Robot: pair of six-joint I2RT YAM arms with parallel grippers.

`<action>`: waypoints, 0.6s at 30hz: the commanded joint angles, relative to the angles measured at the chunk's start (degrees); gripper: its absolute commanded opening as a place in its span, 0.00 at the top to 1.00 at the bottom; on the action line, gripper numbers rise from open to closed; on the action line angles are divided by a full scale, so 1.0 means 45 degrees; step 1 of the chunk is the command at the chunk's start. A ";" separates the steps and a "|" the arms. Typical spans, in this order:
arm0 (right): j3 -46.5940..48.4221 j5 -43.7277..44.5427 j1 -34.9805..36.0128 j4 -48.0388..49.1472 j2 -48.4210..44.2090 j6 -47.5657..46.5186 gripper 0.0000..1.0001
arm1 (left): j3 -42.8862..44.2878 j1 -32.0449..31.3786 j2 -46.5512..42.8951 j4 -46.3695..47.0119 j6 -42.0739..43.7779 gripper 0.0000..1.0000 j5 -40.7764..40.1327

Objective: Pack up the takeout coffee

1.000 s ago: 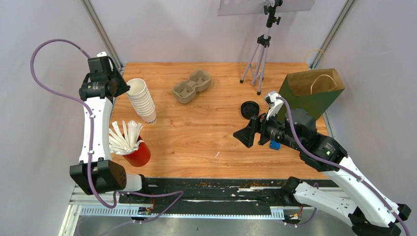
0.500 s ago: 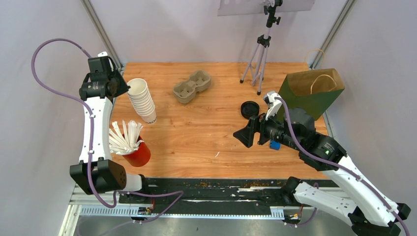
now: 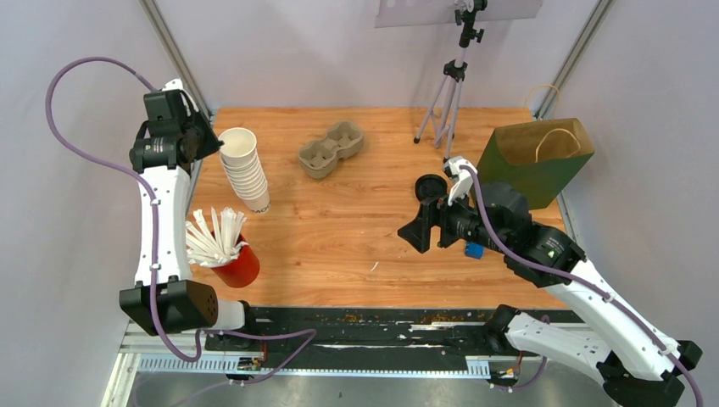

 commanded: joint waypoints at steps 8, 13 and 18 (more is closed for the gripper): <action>0.0468 0.0375 -0.0041 0.0598 -0.0034 -0.0257 0.17 | 0.1635 0.0127 -0.0322 0.0097 -0.0291 1.00 0.0230; 0.0366 0.1030 -0.0035 0.0617 -0.0092 -0.0240 0.17 | 0.3366 0.0115 -0.0326 -0.0491 -0.0107 1.00 0.0126; 0.0542 0.1008 -0.0041 0.0730 -0.0059 -0.0062 0.17 | 0.2772 0.0132 -0.1277 0.0172 -0.0597 1.00 0.0829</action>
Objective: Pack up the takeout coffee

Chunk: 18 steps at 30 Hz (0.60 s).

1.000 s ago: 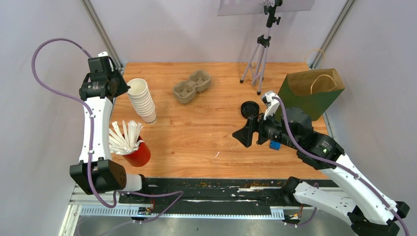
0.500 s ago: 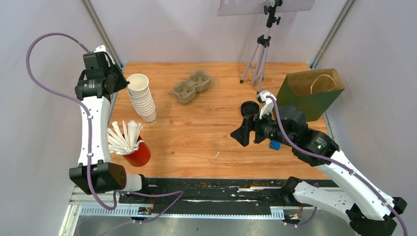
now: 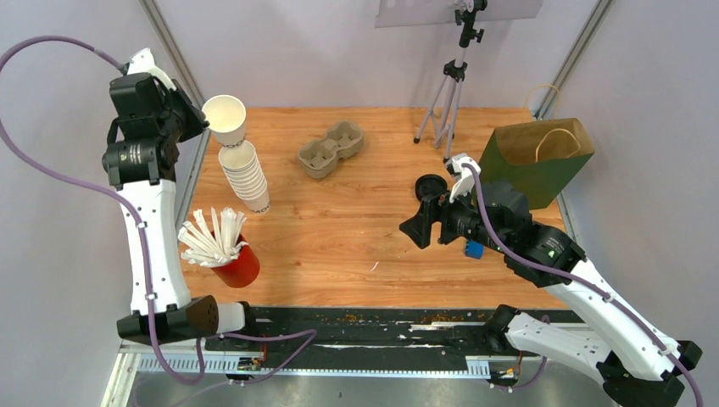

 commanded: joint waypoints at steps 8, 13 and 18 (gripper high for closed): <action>0.0801 0.1153 -0.0042 0.0334 -0.0248 0.0670 0.09 | -0.2264 -0.0173 -0.1997 0.2386 -0.1706 1.00 0.4943; 0.0635 0.1467 -0.0051 0.0242 -0.0407 0.1254 0.07 | -0.4252 -0.2371 -0.2726 0.2261 -0.1540 1.00 0.4759; 0.1482 0.2290 -0.0041 -0.0433 -0.0089 0.1133 0.01 | -0.4533 -0.5467 -0.2393 0.1147 -0.1226 1.00 0.3231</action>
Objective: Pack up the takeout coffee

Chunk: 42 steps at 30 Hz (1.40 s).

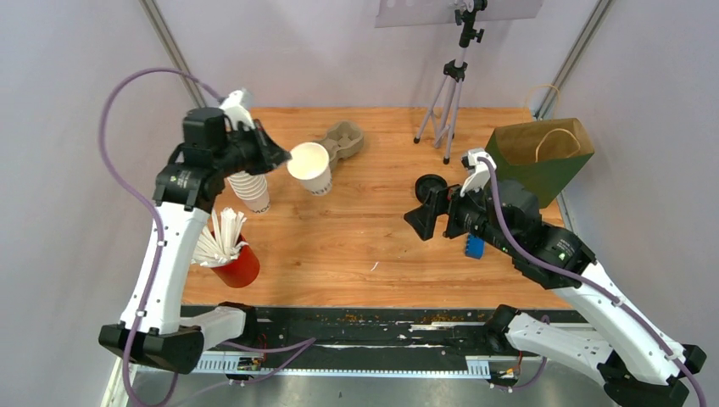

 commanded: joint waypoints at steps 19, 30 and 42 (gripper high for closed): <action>0.0650 0.1434 -0.0052 -0.0526 0.0524 0.0623 0.03 | -0.7027 -0.4983 -0.1120 0.4188 -0.0520 1.00 -0.3336; 0.0054 0.1293 -0.0041 -0.0309 0.0125 0.0345 0.04 | -0.7764 -0.6032 0.0308 0.5810 -0.0256 1.00 -0.4145; -0.0605 0.1150 -0.0056 0.0081 0.0434 0.0674 0.05 | -0.9104 -0.6126 0.0609 0.7249 -0.0841 0.89 -0.3469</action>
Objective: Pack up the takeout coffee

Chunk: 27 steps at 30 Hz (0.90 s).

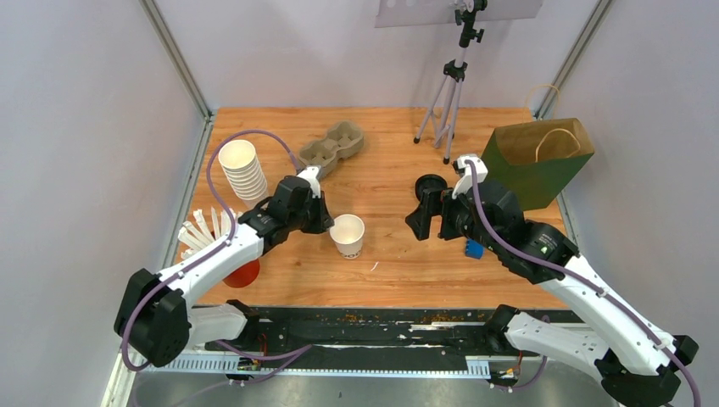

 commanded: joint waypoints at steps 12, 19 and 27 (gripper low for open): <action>0.0806 0.1123 -0.0041 -0.0060 0.2399 -0.1262 0.16 | 0.3458 -0.0092 -0.3182 -0.3979 0.0819 0.19 0.0790; 0.1637 0.3364 -0.0182 0.0888 0.5130 -0.3777 0.47 | 0.5299 -0.0082 -0.6012 -0.7978 0.1706 0.00 -0.0099; 0.2930 0.3234 -0.1218 0.0820 0.8586 -0.5284 0.67 | 0.4475 -0.0087 -0.8322 -0.9048 0.0984 0.00 -0.0156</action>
